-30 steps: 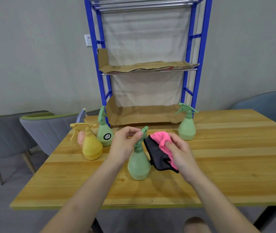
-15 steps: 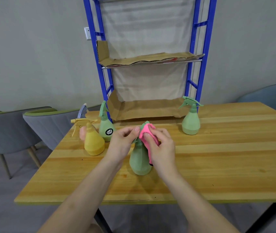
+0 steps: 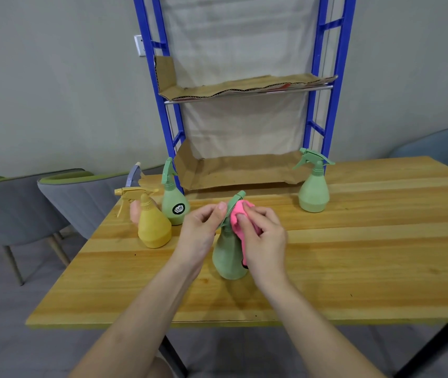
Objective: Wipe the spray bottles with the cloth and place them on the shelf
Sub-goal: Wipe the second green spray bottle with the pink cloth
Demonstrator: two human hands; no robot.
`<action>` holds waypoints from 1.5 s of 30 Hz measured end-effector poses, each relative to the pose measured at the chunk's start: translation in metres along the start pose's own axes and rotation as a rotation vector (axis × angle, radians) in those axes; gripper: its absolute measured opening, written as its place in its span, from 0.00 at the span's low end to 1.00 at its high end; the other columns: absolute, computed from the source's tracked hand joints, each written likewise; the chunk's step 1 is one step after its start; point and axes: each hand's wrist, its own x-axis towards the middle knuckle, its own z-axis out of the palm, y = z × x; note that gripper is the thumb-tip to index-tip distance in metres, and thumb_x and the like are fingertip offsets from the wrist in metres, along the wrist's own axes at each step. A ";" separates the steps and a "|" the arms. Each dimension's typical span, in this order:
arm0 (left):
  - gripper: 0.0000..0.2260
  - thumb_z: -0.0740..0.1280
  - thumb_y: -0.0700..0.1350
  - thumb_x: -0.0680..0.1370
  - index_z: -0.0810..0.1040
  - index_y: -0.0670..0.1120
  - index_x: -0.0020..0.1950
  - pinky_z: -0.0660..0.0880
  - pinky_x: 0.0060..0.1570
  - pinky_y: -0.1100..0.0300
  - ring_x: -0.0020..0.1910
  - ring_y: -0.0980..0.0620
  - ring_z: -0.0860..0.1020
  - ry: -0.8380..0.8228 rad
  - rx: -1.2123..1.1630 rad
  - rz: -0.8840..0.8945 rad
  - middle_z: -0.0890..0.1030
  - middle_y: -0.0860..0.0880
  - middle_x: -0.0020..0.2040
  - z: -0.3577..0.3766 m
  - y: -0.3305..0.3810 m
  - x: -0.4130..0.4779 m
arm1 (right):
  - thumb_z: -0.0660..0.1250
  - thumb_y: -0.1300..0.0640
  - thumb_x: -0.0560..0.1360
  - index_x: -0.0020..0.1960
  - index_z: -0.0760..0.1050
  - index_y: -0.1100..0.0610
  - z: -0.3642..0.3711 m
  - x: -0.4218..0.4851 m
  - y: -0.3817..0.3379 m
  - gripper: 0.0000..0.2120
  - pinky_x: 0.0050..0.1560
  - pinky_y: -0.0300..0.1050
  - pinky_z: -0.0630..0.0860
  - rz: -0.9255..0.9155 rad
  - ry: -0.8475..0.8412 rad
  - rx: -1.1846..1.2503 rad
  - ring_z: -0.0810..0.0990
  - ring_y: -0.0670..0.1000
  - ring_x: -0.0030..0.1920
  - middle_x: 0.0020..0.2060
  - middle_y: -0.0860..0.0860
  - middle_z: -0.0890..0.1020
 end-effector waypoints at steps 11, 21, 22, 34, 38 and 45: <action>0.14 0.65 0.48 0.85 0.86 0.41 0.53 0.74 0.44 0.73 0.44 0.64 0.82 0.023 0.028 0.037 0.87 0.52 0.45 0.002 0.000 0.000 | 0.73 0.67 0.78 0.57 0.87 0.60 -0.014 -0.013 0.018 0.10 0.59 0.36 0.77 -0.238 -0.158 -0.165 0.81 0.42 0.55 0.50 0.50 0.80; 0.15 0.65 0.51 0.85 0.86 0.43 0.52 0.77 0.51 0.54 0.47 0.49 0.81 0.001 0.013 0.086 0.86 0.38 0.49 0.002 -0.004 0.000 | 0.79 0.55 0.73 0.48 0.87 0.52 -0.006 -0.010 -0.007 0.04 0.52 0.39 0.78 0.208 -0.124 -0.039 0.81 0.42 0.49 0.48 0.46 0.81; 0.14 0.65 0.51 0.85 0.87 0.44 0.53 0.77 0.51 0.53 0.47 0.49 0.81 0.000 0.006 0.086 0.85 0.37 0.49 0.002 -0.004 0.000 | 0.80 0.55 0.72 0.46 0.85 0.52 -0.003 -0.010 -0.009 0.05 0.50 0.36 0.76 0.216 -0.106 -0.053 0.81 0.42 0.48 0.47 0.46 0.81; 0.14 0.65 0.50 0.86 0.87 0.43 0.54 0.80 0.61 0.50 0.56 0.46 0.85 0.005 0.040 0.069 0.88 0.46 0.51 0.000 -0.004 0.002 | 0.75 0.59 0.78 0.50 0.88 0.52 -0.017 0.004 -0.012 0.04 0.59 0.57 0.84 0.538 -0.293 0.270 0.87 0.56 0.56 0.53 0.51 0.88; 0.14 0.65 0.50 0.86 0.87 0.43 0.54 0.80 0.61 0.48 0.55 0.45 0.85 0.020 0.052 0.079 0.88 0.46 0.51 0.001 -0.003 0.002 | 0.75 0.60 0.78 0.49 0.88 0.57 -0.022 0.007 -0.018 0.03 0.60 0.57 0.84 0.632 -0.318 0.363 0.87 0.59 0.55 0.51 0.55 0.89; 0.15 0.65 0.50 0.85 0.86 0.41 0.53 0.79 0.59 0.45 0.54 0.44 0.85 0.024 0.019 0.075 0.87 0.41 0.50 0.000 -0.008 0.003 | 0.78 0.60 0.76 0.50 0.89 0.55 -0.014 0.001 -0.021 0.04 0.54 0.52 0.86 0.570 -0.259 0.263 0.88 0.54 0.51 0.49 0.49 0.89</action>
